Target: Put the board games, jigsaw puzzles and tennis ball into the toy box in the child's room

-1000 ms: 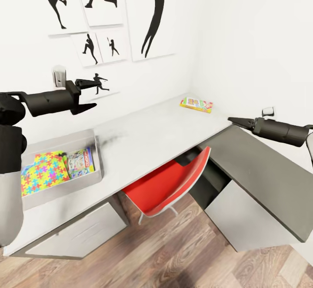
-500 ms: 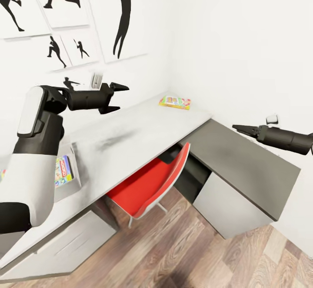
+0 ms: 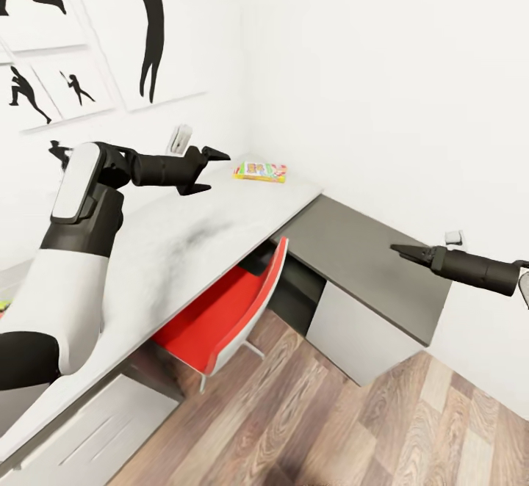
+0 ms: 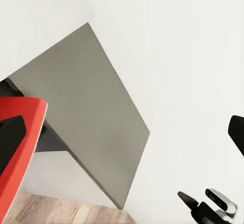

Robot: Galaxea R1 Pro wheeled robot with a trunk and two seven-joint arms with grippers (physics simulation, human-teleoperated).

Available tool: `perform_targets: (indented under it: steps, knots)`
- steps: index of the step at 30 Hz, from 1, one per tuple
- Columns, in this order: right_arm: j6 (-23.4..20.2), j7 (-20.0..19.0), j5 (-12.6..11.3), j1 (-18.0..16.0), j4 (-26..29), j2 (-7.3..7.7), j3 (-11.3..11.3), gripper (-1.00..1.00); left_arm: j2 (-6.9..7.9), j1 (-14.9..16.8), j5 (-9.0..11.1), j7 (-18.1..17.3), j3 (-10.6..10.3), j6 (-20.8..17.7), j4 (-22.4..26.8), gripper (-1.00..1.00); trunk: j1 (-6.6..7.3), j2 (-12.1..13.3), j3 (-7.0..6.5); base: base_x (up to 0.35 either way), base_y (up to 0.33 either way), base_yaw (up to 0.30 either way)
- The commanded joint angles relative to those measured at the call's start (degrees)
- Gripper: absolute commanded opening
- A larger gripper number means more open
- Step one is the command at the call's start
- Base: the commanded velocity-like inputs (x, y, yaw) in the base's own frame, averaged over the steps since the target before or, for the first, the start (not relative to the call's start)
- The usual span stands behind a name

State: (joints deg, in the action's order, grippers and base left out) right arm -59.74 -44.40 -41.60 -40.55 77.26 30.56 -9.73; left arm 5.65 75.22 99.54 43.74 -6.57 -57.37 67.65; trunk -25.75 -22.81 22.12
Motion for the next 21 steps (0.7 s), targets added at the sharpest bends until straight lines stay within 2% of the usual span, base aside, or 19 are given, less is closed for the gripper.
perform_targets:
  steps: [1,7,11,21]
  knots:
    - [-0.26,-0.34,0.21,-0.07,-0.02,-0.01,-0.03,1.00,0.06,0.05,0.57,0.58,-0.09,0.05,0.05,1.00,-0.03,-0.11,0.10,0.000,0.000,-0.288]
    - [3.18,-0.04,0.88,2.15,-1.27,-0.19,-0.12,1.00,0.57,0.39,0.08,0.68,-0.71,0.06,-0.22,1.00,-0.03,-0.11,0.10,0.000,0.000,-0.287]
    - [5.50,0.75,1.30,3.14,-3.00,-0.20,-0.17,1.00,1.41,0.55,-0.01,0.73,-0.93,0.06,-0.31,1.00,-0.03,-0.11,0.11,0.000,0.000,-0.222]
    - [7.58,2.42,1.67,3.95,-6.40,-0.55,-0.20,1.00,2.57,0.71,-0.04,0.61,-1.08,-0.02,-0.35,1.00,-0.03,-0.11,0.13,0.000,0.000,-0.089]
